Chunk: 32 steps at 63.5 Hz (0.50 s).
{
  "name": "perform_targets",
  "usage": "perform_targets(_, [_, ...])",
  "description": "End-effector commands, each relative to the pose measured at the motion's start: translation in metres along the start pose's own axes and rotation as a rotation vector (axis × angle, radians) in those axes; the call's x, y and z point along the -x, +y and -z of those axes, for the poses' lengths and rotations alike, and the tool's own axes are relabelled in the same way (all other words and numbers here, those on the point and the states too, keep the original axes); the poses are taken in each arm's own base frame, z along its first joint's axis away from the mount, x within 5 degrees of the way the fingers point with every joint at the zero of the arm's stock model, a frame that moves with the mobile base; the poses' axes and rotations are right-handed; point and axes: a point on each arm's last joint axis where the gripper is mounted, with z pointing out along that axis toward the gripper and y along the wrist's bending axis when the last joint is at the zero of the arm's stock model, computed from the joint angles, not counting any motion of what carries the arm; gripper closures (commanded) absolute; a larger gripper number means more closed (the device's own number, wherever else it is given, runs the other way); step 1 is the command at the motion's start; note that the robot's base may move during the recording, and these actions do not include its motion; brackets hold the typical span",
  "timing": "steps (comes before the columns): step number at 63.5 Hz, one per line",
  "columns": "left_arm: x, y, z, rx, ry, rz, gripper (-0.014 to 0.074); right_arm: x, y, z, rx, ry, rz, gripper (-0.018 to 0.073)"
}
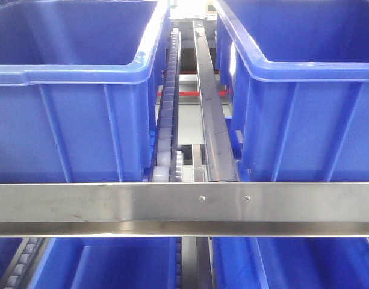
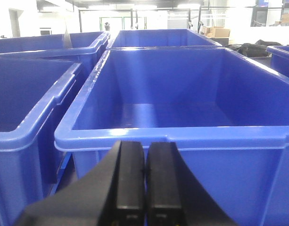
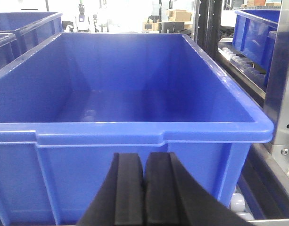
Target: Pick and sort blue part to right shelf
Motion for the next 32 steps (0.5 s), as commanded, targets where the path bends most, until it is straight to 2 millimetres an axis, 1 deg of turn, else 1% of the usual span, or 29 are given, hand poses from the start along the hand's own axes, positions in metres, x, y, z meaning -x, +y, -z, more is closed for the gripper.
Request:
perform_targets(1, [0.0012, 0.0007, 0.0018, 0.006, -0.087, 0.001, 0.0471, 0.0174, 0.001, 0.0031, 0.006, -0.14, 0.011, 0.0504])
perform_targets(32, [0.0012, 0.0007, 0.0018, 0.006, -0.087, 0.001, 0.0472, 0.0174, 0.001, 0.0031, 0.006, -0.14, 0.011, 0.0504])
